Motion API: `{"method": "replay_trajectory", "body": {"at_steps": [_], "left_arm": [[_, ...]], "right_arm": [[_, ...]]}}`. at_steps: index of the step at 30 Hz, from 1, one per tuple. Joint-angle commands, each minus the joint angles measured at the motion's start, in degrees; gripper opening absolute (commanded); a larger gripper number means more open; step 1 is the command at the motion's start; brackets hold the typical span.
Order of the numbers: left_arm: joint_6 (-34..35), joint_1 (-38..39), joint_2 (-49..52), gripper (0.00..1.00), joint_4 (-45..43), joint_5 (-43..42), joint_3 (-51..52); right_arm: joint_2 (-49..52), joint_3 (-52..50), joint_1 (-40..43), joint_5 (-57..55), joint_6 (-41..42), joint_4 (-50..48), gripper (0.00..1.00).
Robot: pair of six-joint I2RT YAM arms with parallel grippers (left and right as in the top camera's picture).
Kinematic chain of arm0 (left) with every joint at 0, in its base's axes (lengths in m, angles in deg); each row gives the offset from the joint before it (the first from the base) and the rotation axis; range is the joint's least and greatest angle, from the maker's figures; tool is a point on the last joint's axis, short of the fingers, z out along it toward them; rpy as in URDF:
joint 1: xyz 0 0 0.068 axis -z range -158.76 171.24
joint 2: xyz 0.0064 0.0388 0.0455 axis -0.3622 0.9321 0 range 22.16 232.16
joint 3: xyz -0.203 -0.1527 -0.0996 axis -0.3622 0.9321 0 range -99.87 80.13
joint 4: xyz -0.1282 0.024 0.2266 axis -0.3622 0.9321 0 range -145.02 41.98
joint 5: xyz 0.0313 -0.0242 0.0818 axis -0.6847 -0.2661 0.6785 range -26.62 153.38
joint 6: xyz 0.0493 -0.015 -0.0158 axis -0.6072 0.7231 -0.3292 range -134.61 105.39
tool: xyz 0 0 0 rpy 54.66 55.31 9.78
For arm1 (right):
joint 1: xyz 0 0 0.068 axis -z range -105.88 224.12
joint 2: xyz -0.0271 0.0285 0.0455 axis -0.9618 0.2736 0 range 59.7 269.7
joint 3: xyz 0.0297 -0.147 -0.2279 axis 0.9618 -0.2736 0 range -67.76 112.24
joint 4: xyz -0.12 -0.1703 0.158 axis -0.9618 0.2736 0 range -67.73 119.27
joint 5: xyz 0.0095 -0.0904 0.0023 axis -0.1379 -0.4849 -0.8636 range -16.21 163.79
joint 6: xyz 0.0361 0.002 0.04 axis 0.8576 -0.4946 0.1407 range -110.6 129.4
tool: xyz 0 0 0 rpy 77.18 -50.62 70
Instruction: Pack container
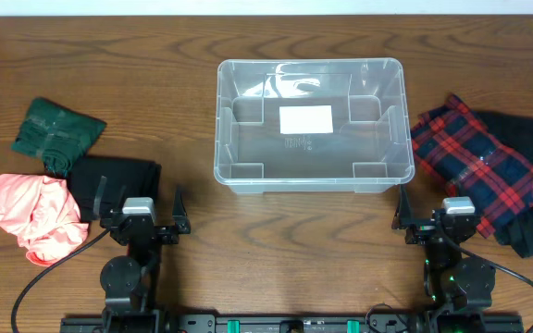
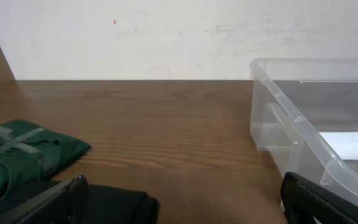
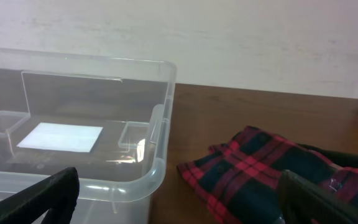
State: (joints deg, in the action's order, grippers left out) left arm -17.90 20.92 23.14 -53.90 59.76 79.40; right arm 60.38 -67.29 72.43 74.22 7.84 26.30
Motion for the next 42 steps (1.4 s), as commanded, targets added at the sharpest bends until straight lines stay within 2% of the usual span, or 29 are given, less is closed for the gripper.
{"method": "replay_trajectory", "body": {"at_steps": [1, 9, 13, 17, 20, 27, 33, 42], "left_arm": [[-0.98, -0.26, 0.07, 0.98, 2.58, -0.26, 0.50], [-0.96, -0.26, 0.07, 0.98, 2.58, -0.24, 0.50], [-0.96, -0.26, 0.07, 0.98, 2.58, -0.26, 0.50], [-0.98, -0.26, 0.07, 0.98, 2.58, -0.24, 0.50], [-0.96, -0.26, 0.07, 0.98, 2.58, -0.26, 0.50], [-0.96, -0.26, 0.07, 0.98, 2.56, -0.26, 0.50], [-0.96, -0.26, 0.07, 0.98, 2.58, -0.26, 0.50], [-0.96, -0.26, 0.07, 0.98, 2.56, -0.24, 0.50]], "right_arm": [[-0.37, -0.15, -0.42, 0.24, -0.66, 0.17, 0.99], [-0.37, -0.15, -0.42, 0.42, -0.66, 0.07, 0.99], [-0.37, -0.13, -0.42, 0.28, -0.59, -3.45, 0.99], [-0.37, 0.55, -0.35, -0.31, 3.43, -7.02, 0.99], [-0.11, 3.48, -0.35, -2.08, 4.55, -5.18, 0.99], [7.65, 17.97, -0.35, -11.30, 3.52, 8.22, 0.99], [23.08, 34.84, -0.26, -15.10, 1.22, 20.35, 0.99], [50.29, 62.58, 3.43, -17.97, -1.97, 51.60, 0.99]]}}
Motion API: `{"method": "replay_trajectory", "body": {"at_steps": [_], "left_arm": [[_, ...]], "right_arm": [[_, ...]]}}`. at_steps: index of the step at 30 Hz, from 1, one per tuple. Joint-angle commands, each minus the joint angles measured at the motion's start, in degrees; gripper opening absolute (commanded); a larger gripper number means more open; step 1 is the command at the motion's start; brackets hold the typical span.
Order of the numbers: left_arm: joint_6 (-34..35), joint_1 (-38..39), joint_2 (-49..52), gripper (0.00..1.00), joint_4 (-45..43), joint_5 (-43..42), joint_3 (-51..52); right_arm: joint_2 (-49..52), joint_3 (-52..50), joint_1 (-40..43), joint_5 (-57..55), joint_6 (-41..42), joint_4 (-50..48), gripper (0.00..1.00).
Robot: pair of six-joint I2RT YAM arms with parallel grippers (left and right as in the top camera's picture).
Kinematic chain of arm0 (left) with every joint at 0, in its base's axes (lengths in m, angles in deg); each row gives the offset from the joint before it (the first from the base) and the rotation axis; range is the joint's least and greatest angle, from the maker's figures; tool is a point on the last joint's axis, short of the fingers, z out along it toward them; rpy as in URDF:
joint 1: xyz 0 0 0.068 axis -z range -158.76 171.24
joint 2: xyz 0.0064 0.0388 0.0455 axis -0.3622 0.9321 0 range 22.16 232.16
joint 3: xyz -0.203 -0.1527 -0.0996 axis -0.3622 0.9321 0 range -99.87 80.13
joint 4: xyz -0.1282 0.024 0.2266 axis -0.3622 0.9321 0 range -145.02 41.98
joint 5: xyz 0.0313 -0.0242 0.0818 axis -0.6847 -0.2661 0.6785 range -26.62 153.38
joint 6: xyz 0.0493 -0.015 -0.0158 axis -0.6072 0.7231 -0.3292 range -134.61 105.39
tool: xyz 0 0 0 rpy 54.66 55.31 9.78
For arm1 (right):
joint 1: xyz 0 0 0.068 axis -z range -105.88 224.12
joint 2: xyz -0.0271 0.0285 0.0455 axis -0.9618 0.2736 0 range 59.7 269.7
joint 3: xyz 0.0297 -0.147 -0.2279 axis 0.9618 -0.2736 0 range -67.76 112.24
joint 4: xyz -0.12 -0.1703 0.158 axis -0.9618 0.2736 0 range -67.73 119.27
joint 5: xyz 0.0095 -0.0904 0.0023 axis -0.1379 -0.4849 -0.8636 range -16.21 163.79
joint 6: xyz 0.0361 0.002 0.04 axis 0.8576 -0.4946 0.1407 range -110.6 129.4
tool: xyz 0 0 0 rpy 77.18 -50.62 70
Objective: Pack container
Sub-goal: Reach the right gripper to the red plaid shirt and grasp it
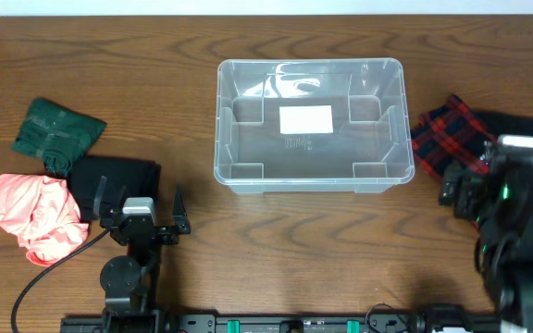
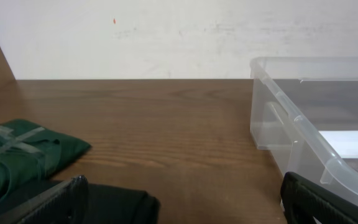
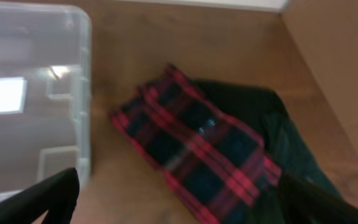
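A clear plastic container (image 1: 309, 125) stands empty at mid table, a white label on its floor. Right of it lies a folded red plaid cloth (image 1: 438, 139) on a dark garment (image 1: 530, 125). My right gripper (image 1: 470, 185) hangs raised over the plaid cloth's near end, open, holding nothing. The right wrist view looks down on the plaid cloth (image 3: 197, 149) between its fingers (image 3: 48, 199). My left gripper (image 1: 137, 211) rests low at the front left, open and empty, next to a black cloth (image 1: 114, 180).
A green folded cloth (image 1: 55, 134) and a coral-pink cloth (image 1: 30, 213) lie at the far left beside the black one. In the left wrist view the green cloth (image 2: 17, 155) is at the left and the container's rim (image 2: 316, 124) at the right. The table's right edge is near the dark garment (image 3: 278, 143).
My right arm has risen from its low rest and moved back and to the right; it now looks down on the plaid cloth. The left arm and the cloths have not moved.
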State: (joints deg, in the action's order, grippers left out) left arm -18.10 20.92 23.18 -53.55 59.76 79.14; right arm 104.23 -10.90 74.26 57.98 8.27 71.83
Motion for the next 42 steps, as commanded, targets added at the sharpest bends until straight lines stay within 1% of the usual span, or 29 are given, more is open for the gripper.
{"method": "replay_trajectory", "body": {"at_steps": [1, 3, 6, 7, 10, 16, 20, 26, 35, 42], "left_arm": [[-0.76, -0.26, 0.02, 0.98, 2.23, -0.26, 0.76], [-0.76, -0.26, 0.02, 0.98, 2.23, -0.24, 0.76], [-0.76, -0.26, 0.02, 0.98, 2.21, -0.26, 0.76], [-0.76, -0.26, 0.02, 0.98, 2.23, -0.26, 0.76], [-0.76, -0.26, 0.02, 0.98, 2.23, -0.24, 0.76], [-0.76, -0.26, 0.02, 0.98, 2.23, -0.26, 0.76], [-0.79, -0.26, 0.02, 0.98, 2.23, -0.24, 0.76], [-0.76, -0.26, 0.02, 0.98, 2.23, -0.24, 0.76], [-0.76, -0.26, 0.02, 0.98, 2.23, -0.24, 0.76], [-0.76, -0.26, 0.02, 0.98, 2.23, -0.26, 0.76]], "right_arm": [[8.61, 7.61, 1.86, -1.75, -3.06, 8.41, 0.99], [12.52, 9.57, 2.05, -1.79, -3.26, 11.80, 0.99], [16.09, 10.62, 2.03, -1.79, -4.48, 13.35, 0.99], [16.90, 10.43, 2.12, -1.73, -5.77, 13.33, 0.99], [20.68, 9.49, 2.16, -2.45, -14.60, 14.49, 0.99], [30.62, 8.41, 2.40, -12.09, -14.84, 15.58, 0.99], [37.22, 8.26, 2.40, -12.26, -15.98, 14.49, 0.99], [44.39, 7.89, 2.43, -12.26, -16.26, 14.21, 0.99], [49.24, 7.69, 2.62, -12.52, -16.76, 9.44, 0.99], [54.77, 6.01, 5.05, -12.90, -16.02, 5.88, 0.99]]}}
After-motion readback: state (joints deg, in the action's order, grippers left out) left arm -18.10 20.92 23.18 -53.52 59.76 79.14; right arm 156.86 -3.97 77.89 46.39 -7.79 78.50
